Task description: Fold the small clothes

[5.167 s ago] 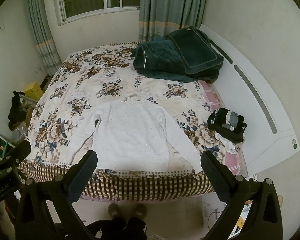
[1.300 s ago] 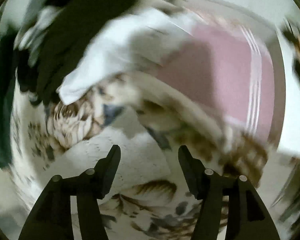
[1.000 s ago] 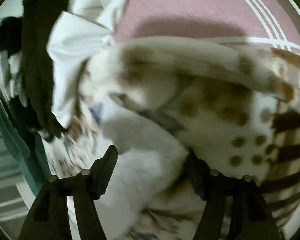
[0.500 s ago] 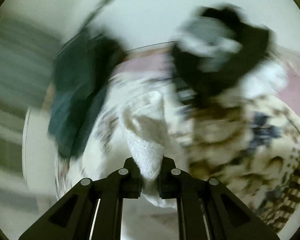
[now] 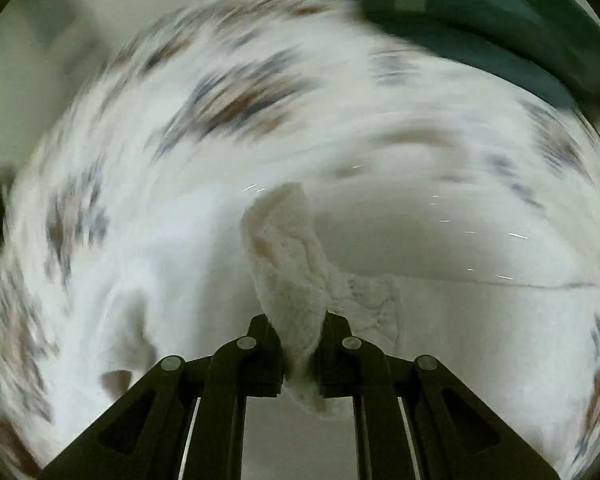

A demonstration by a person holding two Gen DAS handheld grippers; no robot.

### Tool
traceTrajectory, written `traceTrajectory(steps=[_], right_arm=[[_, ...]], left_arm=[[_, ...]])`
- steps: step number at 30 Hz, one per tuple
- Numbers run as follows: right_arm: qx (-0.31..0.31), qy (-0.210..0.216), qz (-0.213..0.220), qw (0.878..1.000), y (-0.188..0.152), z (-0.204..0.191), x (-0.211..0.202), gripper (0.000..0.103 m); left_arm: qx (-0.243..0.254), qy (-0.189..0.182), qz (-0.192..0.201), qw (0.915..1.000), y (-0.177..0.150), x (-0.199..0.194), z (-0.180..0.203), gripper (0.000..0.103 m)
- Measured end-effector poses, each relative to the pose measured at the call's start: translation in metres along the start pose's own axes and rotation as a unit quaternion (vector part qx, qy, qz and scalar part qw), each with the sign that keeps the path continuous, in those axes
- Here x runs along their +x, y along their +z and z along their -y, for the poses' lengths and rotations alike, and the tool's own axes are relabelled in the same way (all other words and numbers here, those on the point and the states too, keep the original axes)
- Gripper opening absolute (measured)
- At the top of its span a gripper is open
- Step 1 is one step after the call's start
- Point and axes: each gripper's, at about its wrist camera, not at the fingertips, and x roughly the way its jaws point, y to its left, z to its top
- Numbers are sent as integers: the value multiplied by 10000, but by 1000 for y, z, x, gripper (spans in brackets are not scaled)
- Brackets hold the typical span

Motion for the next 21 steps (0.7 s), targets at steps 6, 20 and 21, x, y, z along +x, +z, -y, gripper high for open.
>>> traceTrajectory(steps=[6, 20, 21], right_arm=[[-1190, -300, -496, 9912, -24, -140, 57, 14], [1930, 1101, -1319, 9660, -130, 20, -39, 66], [2082, 1029, -1426, 9621, -147, 29, -39, 66]], left_arm=[[-678, 449, 41, 9967, -7, -6, -76, 103], [-3159, -696, -758, 9432, -60, 15, -217, 103], [-3431, -885, -848, 9312, -65, 26, -220, 103]])
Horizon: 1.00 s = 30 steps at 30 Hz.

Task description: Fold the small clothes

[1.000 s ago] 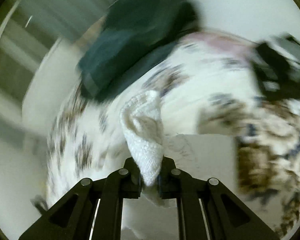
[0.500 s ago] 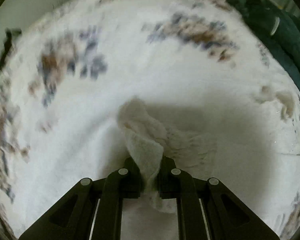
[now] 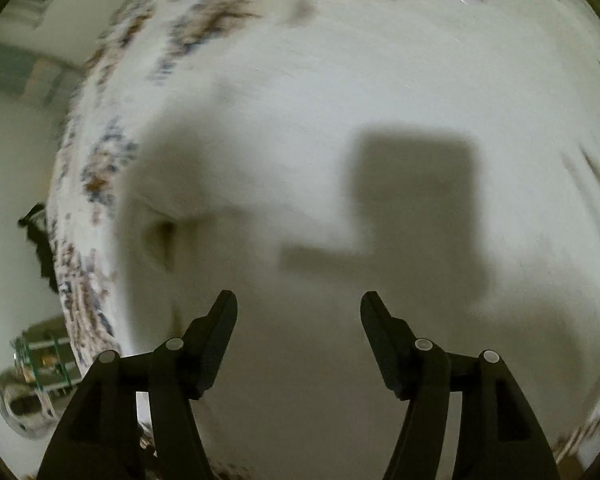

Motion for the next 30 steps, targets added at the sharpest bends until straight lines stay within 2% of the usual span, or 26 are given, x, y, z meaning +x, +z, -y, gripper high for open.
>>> traceTrajectory(steps=[1, 3, 5, 6, 7, 11, 13, 15, 17, 19, 22, 23, 24, 25, 26, 28, 30], right_arm=[[106, -44, -65, 9999, -10, 13, -10, 66], [283, -245, -267, 9989, -29, 30, -1, 66], [343, -464, -437, 9974, -43, 39, 2, 66], [312, -794, -583, 9946, -50, 39, 10, 66], [284, -961, -646, 9929, -55, 38, 15, 66], [-95, -1201, -675, 9904, -74, 15, 34, 66], [-231, -1216, -591, 9905, -78, 5, 36, 66], [-388, -1255, -544, 9898, -82, -6, 41, 66], [-462, -1300, -563, 9888, -85, -14, 48, 66], [-470, -1353, -516, 9883, -87, -22, 55, 66], [-415, -1311, -489, 9893, -90, -32, 68, 66], [-363, -1270, -504, 9900, -92, -34, 72, 66], [-311, -1191, -505, 9911, -95, -36, 75, 66], [-295, -1142, -507, 9917, -98, -37, 77, 66], [-305, -1124, -509, 9919, -101, -39, 79, 66], [-350, -1125, -479, 9919, -108, -40, 82, 66], [-508, -1329, -353, 9892, -111, -40, 82, 66]], left_arm=[[-156, -116, -42, 9998, -2, 5, -2, 103], [-245, -62, 99, 9996, -2, 10, 3, 100], [8, -75, 380, 9993, -2, 1, 19, 51], [242, -41, 373, 9990, -2, -2, 30, 9], [472, -238, 338, 9980, -3, -7, 41, 8], [849, -253, 789, 9929, 6, -44, 55, 7], [821, -237, 1078, 9905, 21, -64, 48, 7], [620, -205, 1440, 9874, 47, -85, 33, 7], [405, -254, 1591, 9861, 71, -90, 23, 8], [107, -488, 1626, 9854, 94, -89, 18, 10], [-348, -646, 1646, 9836, 115, -84, 27, 14], [-463, -660, 1602, 9838, 119, -78, 32, 20], [-551, -600, 1528, 9849, 119, -73, 34, 41], [-621, -519, 1446, 9862, 117, -68, 34, 70], [-718, -425, 1401, 9866, 112, -66, 29, 82], [-885, -447, 1383, 9854, 98, -61, 21, 86], [-1223, -390, 1127, 9853, 88, -48, 9, 86]])
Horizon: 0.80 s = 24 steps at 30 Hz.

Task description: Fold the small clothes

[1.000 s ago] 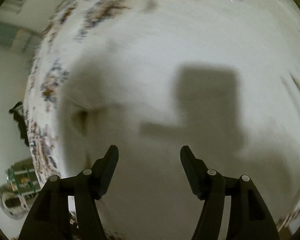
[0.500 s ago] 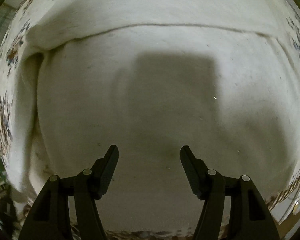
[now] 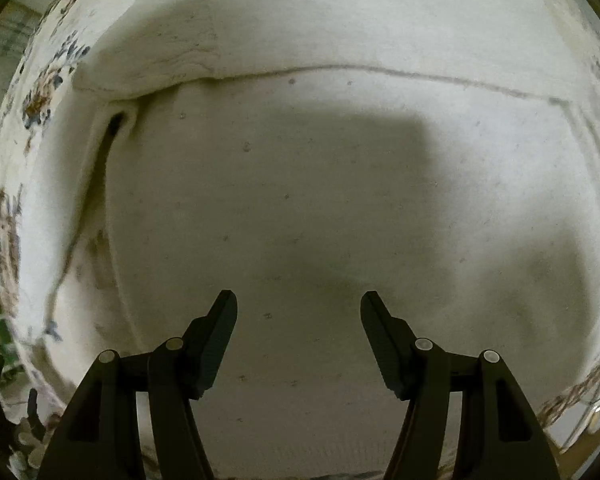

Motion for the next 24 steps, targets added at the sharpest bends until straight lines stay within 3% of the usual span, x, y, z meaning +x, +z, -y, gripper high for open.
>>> traceTrajectory(steps=[4, 6, 8, 9, 10, 11, 12, 18, 22, 24], right_arm=[[-223, -614, 572, 9962, -5, 6, -3, 78], [-202, -782, 786, 9936, -6, 12, -3, 78], [-138, -855, 822, 9929, -5, 18, 2, 78], [-76, -806, 791, 9936, -5, 20, 4, 78], [-8, -753, 750, 9943, 1, 21, 4, 78], [64, -715, 714, 9949, 0, 22, 9, 78], [128, -681, 703, 9951, 0, 25, 10, 78], [529, -495, 808, 9941, -3, 54, 14, 78], [944, -222, 933, 9909, -5, 104, 4, 79], [1104, -34, 987, 9890, -3, 126, -1, 88]], left_arm=[[-881, -339, -481, 9944, -6, 37, -23, 86], [-874, -388, -564, 9938, -5, 57, -14, 84], [-645, -271, -304, 9971, -1, 63, 3, 84], [-518, -300, -127, 9981, 1, 63, 11, 75], [-322, -195, 37, 9993, 3, 63, 21, 38], [-157, -115, 81, 9998, 5, 65, 28, 16], [34, -108, 108, 9999, 10, 66, 38, 9], [1011, -38, 789, 9917, 23, 25, 98, 9], [1837, -344, 1259, 9743, 16, -25, 178, 9], [2278, -591, 1457, 9609, 4, -50, 224, 9]])
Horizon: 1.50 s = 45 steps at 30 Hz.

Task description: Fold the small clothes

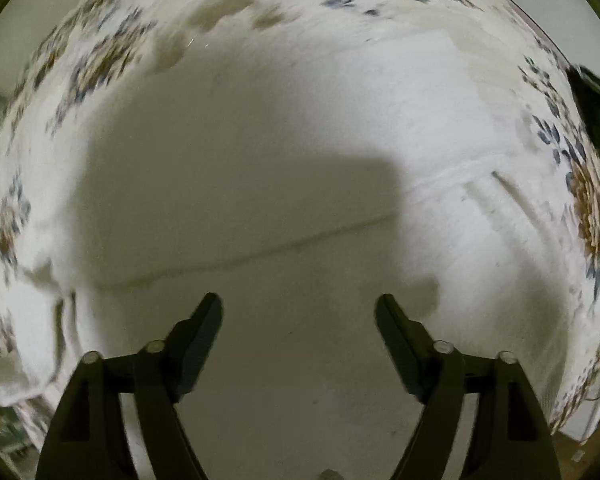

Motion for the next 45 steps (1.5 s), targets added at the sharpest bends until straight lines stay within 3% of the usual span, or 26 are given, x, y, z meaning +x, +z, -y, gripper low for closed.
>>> traceTrajectory(steps=[4, 7, 8, 9, 11, 15, 20, 22, 23, 26, 28, 29, 33, 36, 38, 41, 43, 45], right_arm=[[286, 229, 44, 9993, 34, 42, -24, 89], [597, 366, 83, 9975, 54, 101, -40, 89], [662, 375, 83, 9971, 80, 108, -55, 89], [792, 382, 95, 9961, 81, 132, -58, 89], [935, 341, 82, 9950, 110, 133, -70, 89], [1280, 234, -30, 9915, 161, 191, -67, 89], [1520, 225, -282, 9877, 169, 266, -62, 89], [1558, 358, -374, 9864, 170, 287, -61, 89], [1606, 577, -452, 9843, 172, 304, -63, 89], [1640, 922, -683, 9798, 180, 335, -66, 88], [1629, 1218, -668, 9768, 183, 351, -78, 84], [1602, 1362, -663, 9754, 187, 355, -81, 76], [1272, 1966, -666, 9699, 227, 348, -80, 74], [1099, 2134, -612, 9688, 264, 330, -64, 75], [898, 2221, -673, 9685, 295, 310, -42, 75], [586, 2484, -966, 9620, 349, 269, 6, 75], [449, 2519, -1210, 9591, 371, 249, 35, 75], [311, 2574, -1659, 9514, 387, 226, 67, 73]], left_arm=[[954, -702, 199, 9928, 5, -31, 120, 9], [1747, -1257, 4, 9766, -29, -40, 220, 9], [2004, -1468, -138, 9686, -51, -40, 257, 9], [2157, -1598, -271, 9629, -68, -38, 281, 9], [2472, -1928, -755, 9466, -119, -28, 338, 9], [3007, -2381, -1674, 9082, -242, -10, 432, 9], [3392, -2475, -2633, 8686, -363, 5, 506, 13], [3634, -2269, -2717, 8618, -388, 7, 522, 14], [3801, -2130, -2623, 8610, -396, 7, 524, 15], [3988, -1968, -2229, 8675, -391, -4, 506, 42], [4063, -1661, -2044, 8749, -386, -6, 478, 79], [4064, -1346, -1909, 8833, -378, -8, 453, 83], [3958, -148, -1827, 8999, -372, -3, 351, 84], [3761, 633, -2142, 8993, -379, 9, 272, 84], [3586, 965, -2315, 8992, -385, 17, 230, 84], [3359, 899, -2343, 9078, -390, 20, 201, 86], [3398, 888, -2293, 9078, -394, 23, 196, 101], [3399, 875, -2309, 9074, -398, 29, 194, 103]])
